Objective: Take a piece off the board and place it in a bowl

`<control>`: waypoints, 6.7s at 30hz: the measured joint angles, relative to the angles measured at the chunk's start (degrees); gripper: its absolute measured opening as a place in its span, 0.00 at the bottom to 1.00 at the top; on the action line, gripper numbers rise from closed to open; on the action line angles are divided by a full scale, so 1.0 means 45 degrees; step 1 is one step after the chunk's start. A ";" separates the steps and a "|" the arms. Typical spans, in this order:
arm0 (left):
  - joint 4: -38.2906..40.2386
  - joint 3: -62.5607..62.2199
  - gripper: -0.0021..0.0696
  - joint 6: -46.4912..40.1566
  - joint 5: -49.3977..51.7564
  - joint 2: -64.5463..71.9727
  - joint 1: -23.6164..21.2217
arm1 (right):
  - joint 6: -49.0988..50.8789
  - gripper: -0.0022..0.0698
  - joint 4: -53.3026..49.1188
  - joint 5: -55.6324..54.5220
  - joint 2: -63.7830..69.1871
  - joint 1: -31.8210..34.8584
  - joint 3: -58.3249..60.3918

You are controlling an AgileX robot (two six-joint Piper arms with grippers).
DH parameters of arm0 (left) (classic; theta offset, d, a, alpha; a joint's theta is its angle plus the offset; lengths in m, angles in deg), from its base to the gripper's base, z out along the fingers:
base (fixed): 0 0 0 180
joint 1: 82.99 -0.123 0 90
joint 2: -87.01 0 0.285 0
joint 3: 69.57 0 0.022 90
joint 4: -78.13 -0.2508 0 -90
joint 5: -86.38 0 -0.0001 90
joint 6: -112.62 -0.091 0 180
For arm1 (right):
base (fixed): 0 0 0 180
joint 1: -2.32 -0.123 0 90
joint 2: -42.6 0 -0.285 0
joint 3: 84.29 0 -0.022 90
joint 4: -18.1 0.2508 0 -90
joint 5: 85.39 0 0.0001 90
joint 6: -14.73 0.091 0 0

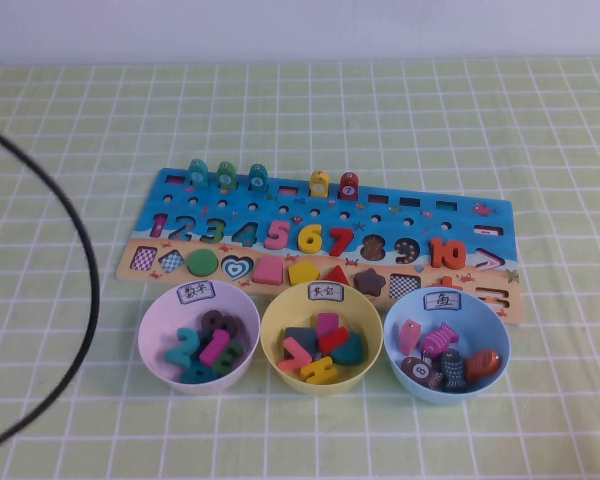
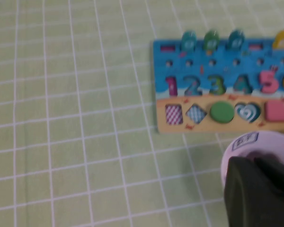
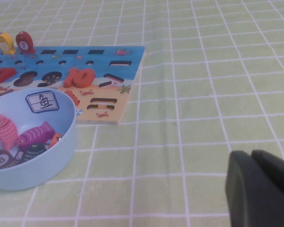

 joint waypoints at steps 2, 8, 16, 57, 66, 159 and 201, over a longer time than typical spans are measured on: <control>-0.0239 -0.1172 0.02 -0.0166 0.0905 0.1273 0.0000 | 0.0000 0.01 0.0000 0.0000 0.0000 0.0000 0.0000; -0.0635 -0.4569 0.02 -0.0353 0.2813 0.4695 0.0000 | 0.0000 0.01 0.0000 0.0000 0.0000 0.0000 0.0000; -0.1406 -0.8744 0.02 -0.0374 0.4186 0.8121 0.1006 | 0.0000 0.01 0.0000 0.0000 0.0000 0.0000 0.0000; -0.1955 -1.4601 0.59 0.1617 0.2188 1.7038 0.2792 | 0.0000 0.01 0.0000 0.0007 0.0000 0.0000 0.0000; -0.1982 -1.4606 0.59 0.1917 0.1899 1.7485 0.2792 | 0.0000 0.01 0.0000 0.0007 0.0000 0.0000 0.0000; -0.2894 -1.4684 0.26 0.2373 0.1621 1.7224 0.2574 | 0.0000 0.01 0.0000 0.0007 0.0000 0.0000 0.0000; -0.1524 -0.9257 0.26 -0.0189 0.2184 1.2205 1.0298 | 0.0000 0.01 0.0000 0.0028 0.0000 0.0000 0.0000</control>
